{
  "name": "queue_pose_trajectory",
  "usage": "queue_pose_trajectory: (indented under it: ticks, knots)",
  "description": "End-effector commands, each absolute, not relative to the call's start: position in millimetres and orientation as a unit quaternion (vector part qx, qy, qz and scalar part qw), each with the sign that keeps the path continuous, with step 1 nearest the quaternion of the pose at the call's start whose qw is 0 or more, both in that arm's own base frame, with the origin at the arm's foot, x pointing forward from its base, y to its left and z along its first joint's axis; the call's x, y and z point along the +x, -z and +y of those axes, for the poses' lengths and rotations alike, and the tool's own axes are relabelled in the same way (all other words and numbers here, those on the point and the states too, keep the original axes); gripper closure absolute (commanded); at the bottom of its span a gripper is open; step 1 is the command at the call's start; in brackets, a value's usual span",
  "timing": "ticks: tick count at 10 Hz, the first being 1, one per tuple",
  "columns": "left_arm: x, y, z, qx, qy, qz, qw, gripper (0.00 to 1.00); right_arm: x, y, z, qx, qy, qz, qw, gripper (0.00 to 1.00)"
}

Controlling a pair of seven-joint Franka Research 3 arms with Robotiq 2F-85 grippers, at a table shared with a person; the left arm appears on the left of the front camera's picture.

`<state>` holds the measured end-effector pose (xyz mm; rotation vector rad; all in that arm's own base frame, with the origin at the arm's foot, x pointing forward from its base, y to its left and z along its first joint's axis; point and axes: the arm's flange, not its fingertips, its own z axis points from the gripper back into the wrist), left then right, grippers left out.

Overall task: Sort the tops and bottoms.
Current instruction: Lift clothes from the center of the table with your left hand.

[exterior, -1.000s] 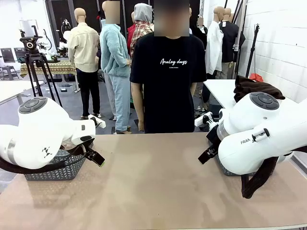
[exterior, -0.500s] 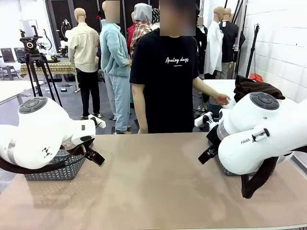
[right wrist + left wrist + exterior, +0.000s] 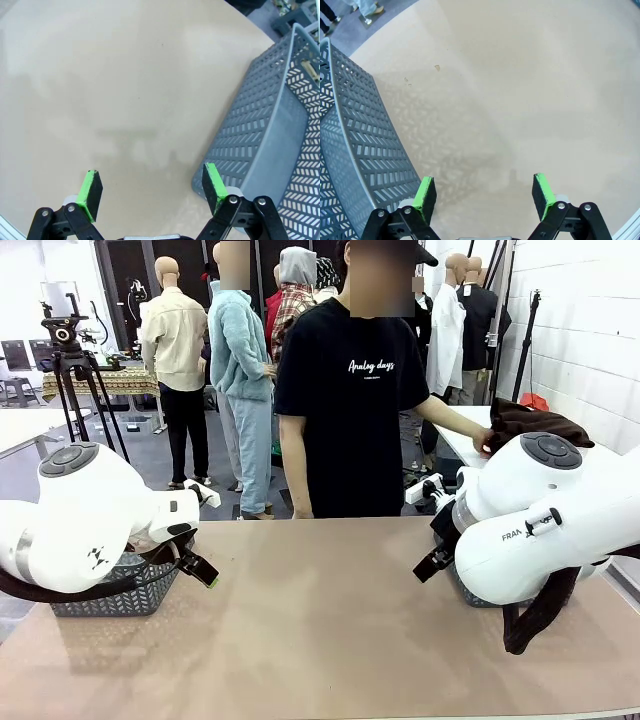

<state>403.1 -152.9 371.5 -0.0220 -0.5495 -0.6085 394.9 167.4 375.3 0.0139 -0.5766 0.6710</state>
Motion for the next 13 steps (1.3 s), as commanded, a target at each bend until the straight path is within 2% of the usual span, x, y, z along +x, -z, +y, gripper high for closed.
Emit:
queue_pose_trajectory:
  ticks: [1,13]
  knots:
    - [403.5,-371.5,-151.5,-0.011,0.294,-0.267,0.918,0.0,394.9,-375.1,167.4,0.007,-0.324,-0.279,0.904,0.0]
    - [403.5,-371.5,-151.5,-0.011,0.294,-0.267,0.918,0.0,394.9,-375.1,167.4,0.007,-0.324,-0.279,0.904,0.0]
